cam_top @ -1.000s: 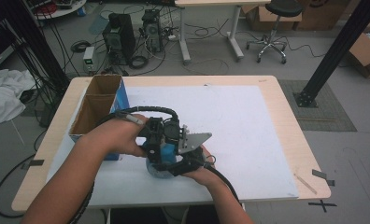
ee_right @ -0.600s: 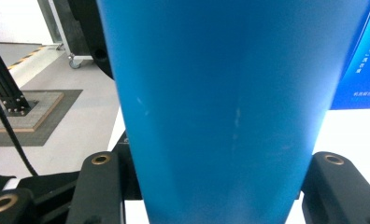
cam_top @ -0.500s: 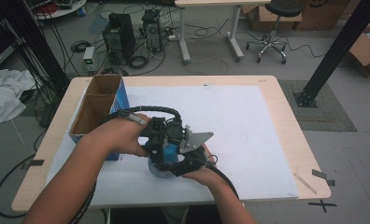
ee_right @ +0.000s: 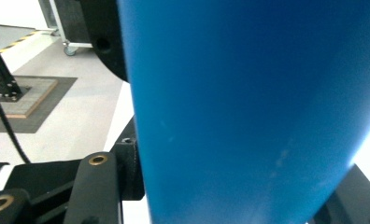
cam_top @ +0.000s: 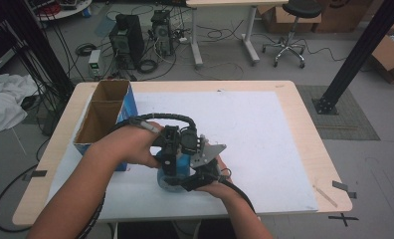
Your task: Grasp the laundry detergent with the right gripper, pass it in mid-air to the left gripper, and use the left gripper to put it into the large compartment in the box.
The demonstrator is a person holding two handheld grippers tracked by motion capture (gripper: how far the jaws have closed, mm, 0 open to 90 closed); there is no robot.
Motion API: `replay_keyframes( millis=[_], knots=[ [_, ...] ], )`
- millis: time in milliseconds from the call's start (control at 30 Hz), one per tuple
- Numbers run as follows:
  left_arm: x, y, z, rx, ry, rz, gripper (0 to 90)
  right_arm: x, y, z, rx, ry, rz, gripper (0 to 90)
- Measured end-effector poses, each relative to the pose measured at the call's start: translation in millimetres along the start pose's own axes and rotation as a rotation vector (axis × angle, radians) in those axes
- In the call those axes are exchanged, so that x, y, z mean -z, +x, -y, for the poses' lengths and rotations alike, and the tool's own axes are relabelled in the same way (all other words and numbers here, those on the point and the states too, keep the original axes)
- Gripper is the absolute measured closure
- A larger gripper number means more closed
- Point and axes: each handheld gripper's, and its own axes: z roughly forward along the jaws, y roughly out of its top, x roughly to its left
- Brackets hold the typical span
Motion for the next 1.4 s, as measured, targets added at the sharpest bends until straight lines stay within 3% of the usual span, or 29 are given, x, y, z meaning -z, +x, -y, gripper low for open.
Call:
replay_keyframes(
  millis=[100,167,200,300,567,700,800,833,867,900,933,967,1000,1033,1067,1133,1400],
  knots=[
    [1.1,0.8,0.5,0.003,-0.001,0.000,38.9,0.9,-1.6,0.5,-0.007,-0.005,-0.005,42.4],
    [2.3,0.4,1.2,0.007,-0.006,-0.007,38.9,1.8,-5.5,0.4,-0.012,0.001,0.019,35.1],
    [3.9,0.5,1.8,0.010,-0.009,-0.009,38.9,3.5,-6.3,0.3,-0.027,0.008,0.037,24.8],
    [5.8,1.2,2.2,0.012,-0.004,-0.010,39.0,6.5,-7.8,-0.4,-0.055,0.015,0.056,15.0],
    [7.6,4.2,4.8,0.027,-0.001,-0.010,39.0,18.1,-10.4,-7.4,-0.071,0.062,0.028,10.2],
    [9.4,4.3,6.7,0.035,0.000,-0.009,38.9,24.9,-12.7,-11.0,-0.081,0.112,0.013,5.5],
    [12.8,6.2,10.2,0.048,0.007,-0.006,38.9,35.8,-14.8,-15.0,-0.093,0.195,0.030,0.0],
    [12.8,6.2,10.2,0.048,0.007,-0.006,38.9,35.8,-14.8,-15.0,-0.093,0.195,0.030,0.0],
    [13.7,7.1,11.6,0.052,0.005,-0.009,38.9,43.2,-18.5,-17.4,-0.104,0.256,-0.025,7.8],
    [15.3,8.4,13.3,0.059,0.008,-0.012,38.9,45.3,-20.8,-18.0,-0.114,0.279,-0.073,16.1],
    [15.3,8.4,13.3,0.059,0.008,-0.012,38.9,47.7,-23.7,-19.0,-0.135,0.315,-0.133,17.6],
    [16.2,9.1,14.4,0.066,0.005,-0.015,38.9,47.7,-23.7,-19.0,-0.135,0.315,-0.133,17.6],
    [17.8,10.2,15.6,0.071,0.005,-0.016,38.9,50.4,-26.2,-21.3,-0.168,0.403,-0.132,12.4],
    [17.8,10.2,15.6,0.071,0.005,-0.016,38.9,50.4,-26.2,-21.3,-0.168,0.403,-0.132,12.4],
    [20.2,11.4,16.7,0.078,0.007,-0.017,38.8,54.5,-28.3,-24.1,-0.197,0.482,-0.100,15.0],
    [22.5,12.2,17.5,0.082,0.004,-0.022,38.8,58.6,-29.7,-25.6,-0.212,0.528,-0.088,15.5],
    [34.5,16.7,21.3,0.101,0.010,-0.031,38.8,78.5,-31.7,-33.0,-0.190,0.634,-0.022,14.8]
  ],
)
